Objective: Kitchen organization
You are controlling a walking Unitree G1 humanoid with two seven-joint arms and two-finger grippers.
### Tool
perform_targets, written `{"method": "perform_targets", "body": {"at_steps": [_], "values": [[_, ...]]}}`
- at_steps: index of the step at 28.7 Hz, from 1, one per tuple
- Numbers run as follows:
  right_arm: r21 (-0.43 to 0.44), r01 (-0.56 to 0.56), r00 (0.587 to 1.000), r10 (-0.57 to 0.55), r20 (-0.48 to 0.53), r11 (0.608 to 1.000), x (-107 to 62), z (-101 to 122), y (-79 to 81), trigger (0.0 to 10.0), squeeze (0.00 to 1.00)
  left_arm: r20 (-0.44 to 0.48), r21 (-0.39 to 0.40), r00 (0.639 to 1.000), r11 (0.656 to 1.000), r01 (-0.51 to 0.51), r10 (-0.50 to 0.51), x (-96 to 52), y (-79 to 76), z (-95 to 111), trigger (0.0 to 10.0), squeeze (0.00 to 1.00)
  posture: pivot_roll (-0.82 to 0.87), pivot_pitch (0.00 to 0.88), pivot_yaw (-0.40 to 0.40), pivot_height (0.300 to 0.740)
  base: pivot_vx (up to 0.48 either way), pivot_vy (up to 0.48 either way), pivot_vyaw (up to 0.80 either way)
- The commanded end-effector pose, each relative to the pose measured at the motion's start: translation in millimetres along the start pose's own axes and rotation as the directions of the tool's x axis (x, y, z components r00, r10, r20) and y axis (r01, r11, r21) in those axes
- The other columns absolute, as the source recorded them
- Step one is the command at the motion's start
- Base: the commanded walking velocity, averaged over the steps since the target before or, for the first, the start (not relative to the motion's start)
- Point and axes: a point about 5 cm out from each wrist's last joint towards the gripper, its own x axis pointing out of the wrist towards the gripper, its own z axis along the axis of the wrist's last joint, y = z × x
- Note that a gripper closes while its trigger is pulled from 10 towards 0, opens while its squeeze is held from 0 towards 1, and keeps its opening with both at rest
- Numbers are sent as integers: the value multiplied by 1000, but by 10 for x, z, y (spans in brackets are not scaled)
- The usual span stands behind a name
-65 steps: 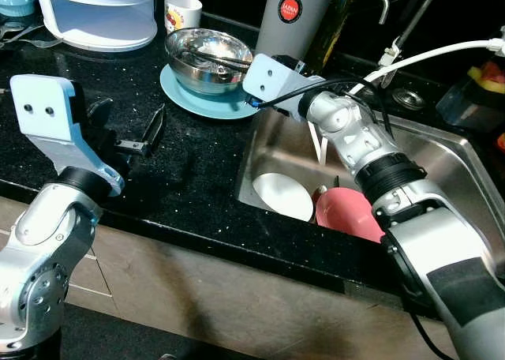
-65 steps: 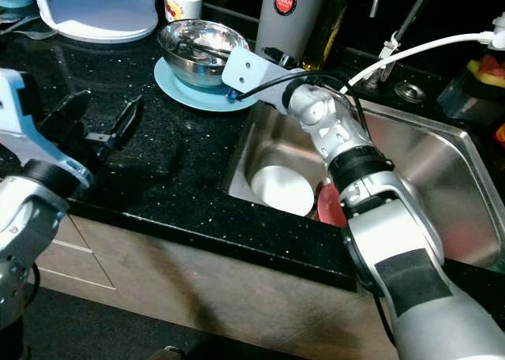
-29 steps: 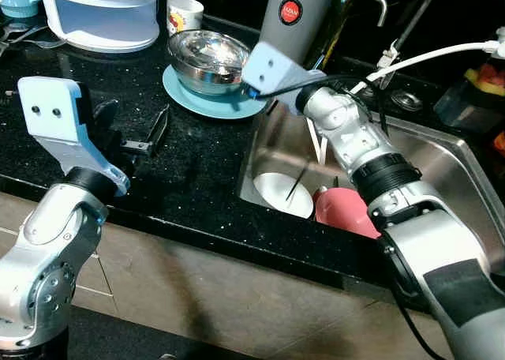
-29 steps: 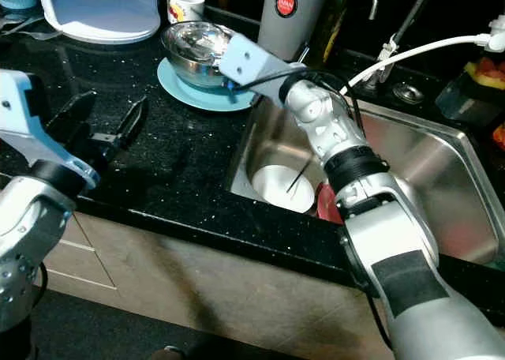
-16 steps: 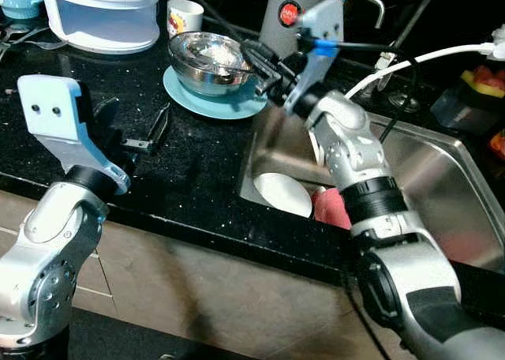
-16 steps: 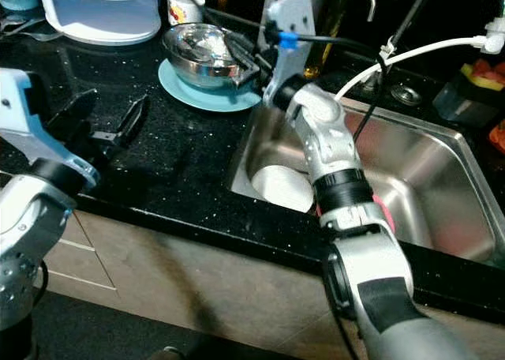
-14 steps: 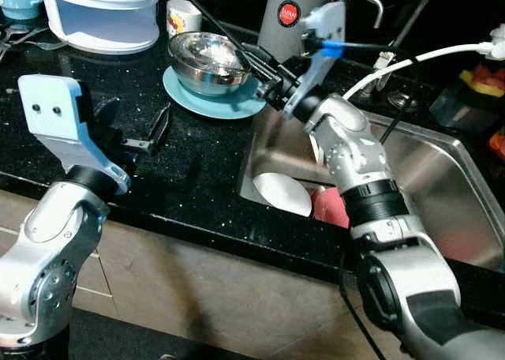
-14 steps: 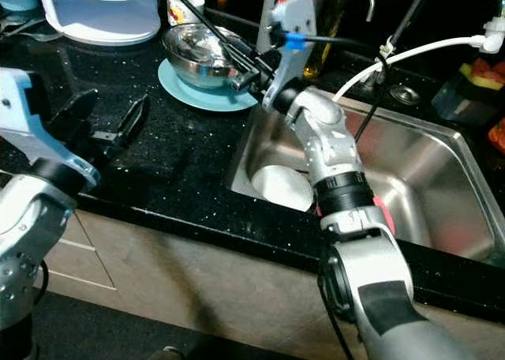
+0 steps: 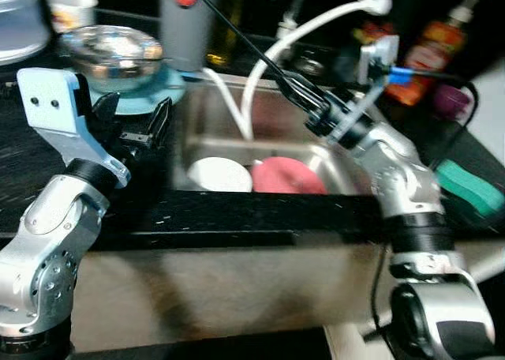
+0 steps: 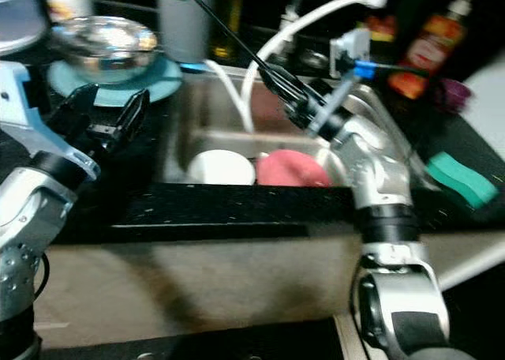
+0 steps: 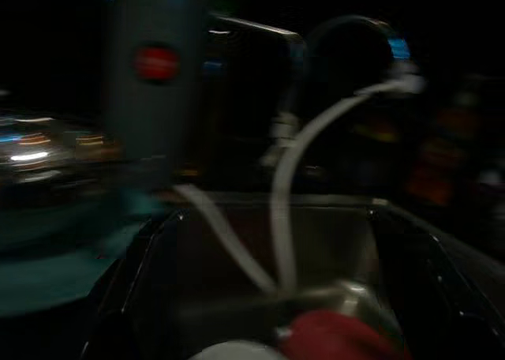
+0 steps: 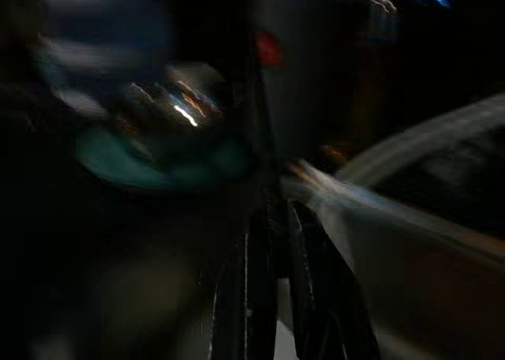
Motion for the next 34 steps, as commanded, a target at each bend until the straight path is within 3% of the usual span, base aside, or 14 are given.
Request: {"method": "perform_targets", "body": {"at_steps": [1,2,3,7,11,12,13,14,16,22,23,24,28,34], "values": [[-103,4,995,-14,-102,995,-54,-73,-21,3843,0,-6,-4,1000,1000,26,-26,31,-42,-29,10000,0,177,0,-139,740,0,0,0],[-103,4,995,-14,-102,995,-54,-73,-21,3843,0,-6,-4,1000,1000,26,-26,31,-42,-29,10000,0,177,0,-139,740,0,0,0],[-231,-41,967,-19,-253,972,-92,-188,-22,10000,0,-4,-5,1000,1000,29,-29,41,-48,-31,10000,0,178,0,-139,740,0,0,0],[-323,-84,911,-59,-409,943,-117,-346,-25,10000,0,-2,-3,999,999,32,-32,49,-50,-33,10000,0,180,0,-140,740,0,0,0],[-375,-79,887,-107,-449,924,-73,-432,5,10000,27,-1,1,1000,1000,30,-30,50,-44,-33,10000,0,183,0,-143,740,0,0,0],[-403,-89,876,-121,-467,911,-48,-487,33,10000,200,1,5,1000,1000,28,-28,48,-39,-32,10000,0,185,0,-143,740,0,0,0],[-410,-90,874,-125,-469,907,-39,-502,41,10000,200,1,6,1000,1000,27,-27,47,-38,-31,10000,0,185,0,-143,740,0,0,0],[-408,-73,878,-135,-458,910,-22,-504,42,10000,957,1,8,1000,1000,26,-26,47,-37,-32,10000,0,188,0,-144,740,0,0,0],[-383,-9,901,-158,-405,924,57,-477,64,10000,1000,-1,15,1000,1000,22,-22,39,-27,-31,10000,0,188,0,-143,740,0,0,0],[-361,174,949,-253,-186,916,244,-299,114,10000,1000,-10,52,1000,999,15,-14,27,-1,-27,10000,0,191,0,-144,740,0,0,0],[-307,180,960,-235,-153,934,268,-261,143,10000,365,-10,52,1000,999,15,-15,28,-1,-26,10000,0,193,0,-144,740,0,0,0],[-248,182,970,-216,-115,951,289,-215,171,10000,0,-9,52,1000,999,16,-15,28,-1,-25,10000,0,193,0,-143,740,0,0,0],[-36,172,985,-171,25,984,338,-60,265,10000,0,-10,56,1000,998,17,-16,24,0,-32,10000,0,190,0,-141,740,0,0,0],[-44,110,994,-109,22,993,397,-108,415,10000,0,-14,91,1000,996,2,0,16,29,-36,10000,0,201,0,-146,740,0,0,259]]}}
